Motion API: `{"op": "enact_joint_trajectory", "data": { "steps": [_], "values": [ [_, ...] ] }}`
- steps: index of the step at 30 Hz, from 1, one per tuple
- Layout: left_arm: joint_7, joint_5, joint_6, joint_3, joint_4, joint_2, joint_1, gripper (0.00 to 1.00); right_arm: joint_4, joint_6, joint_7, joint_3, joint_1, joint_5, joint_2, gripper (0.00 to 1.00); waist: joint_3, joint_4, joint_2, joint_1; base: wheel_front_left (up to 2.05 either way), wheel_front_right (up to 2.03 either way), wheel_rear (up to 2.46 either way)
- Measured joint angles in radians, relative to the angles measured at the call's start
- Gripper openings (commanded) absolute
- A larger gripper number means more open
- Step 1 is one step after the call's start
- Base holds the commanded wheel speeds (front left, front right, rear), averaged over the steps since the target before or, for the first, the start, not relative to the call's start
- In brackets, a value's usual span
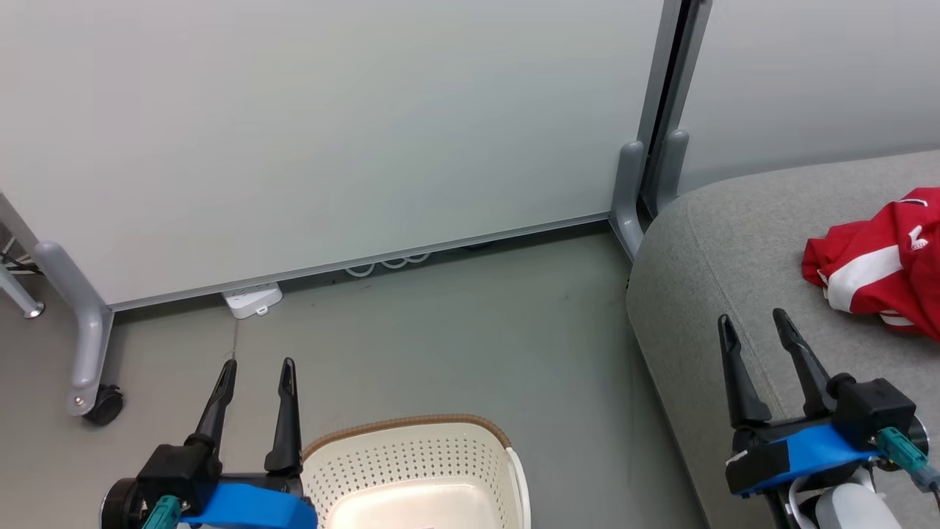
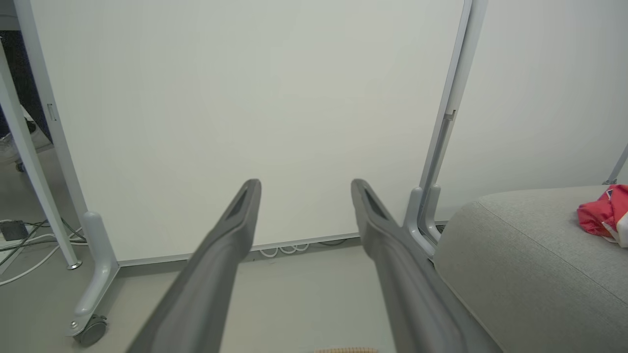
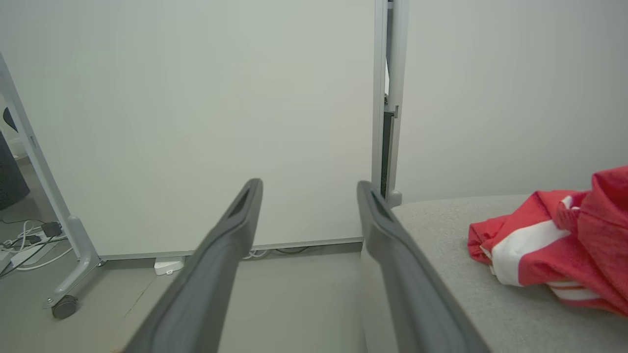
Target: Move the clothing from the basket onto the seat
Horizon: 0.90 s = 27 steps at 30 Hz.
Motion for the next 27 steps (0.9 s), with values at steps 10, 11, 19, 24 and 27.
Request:
{"op": "enact_joint_trajectory", "data": {
  "steps": [10,11,19,24,27],
  "values": [
    [0.0,0.041,-0.056,0.064,0.01,-0.033,0.058,1.0,0.003,0.0,0.0,-0.005,0.066,0.006,0.028,1.0,-0.026,0.018,0.0,0.0001,0.0,0.0,0.0],
    [0.0,0.042,-0.061,0.068,0.013,-0.035,0.06,1.0,0.005,0.0,0.0,-0.006,0.07,0.007,0.03,1.0,-0.027,0.019,0.0,0.0002,0.0,0.0,0.0],
    [0.0,0.052,-0.078,0.08,0.024,-0.042,0.072,1.0,0.012,0.0,0.0,-0.006,0.086,0.008,0.041,1.0,-0.039,0.026,0.0,0.0001,0.0,0.0,0.0],
    [0.0,0.063,-0.08,0.085,0.032,-0.043,0.075,1.0,0.014,0.0,0.0,-0.007,0.087,0.009,0.042,1.0,-0.042,0.028,0.0,0.0001,0.0,0.0,0.0],
    [0.0,0.066,-0.078,0.086,0.036,-0.044,0.075,1.0,0.014,0.0,0.0,-0.006,0.087,0.009,0.042,1.0,-0.043,0.028,0.0,0.0001,0.0,0.0,0.0]
  ]
}}
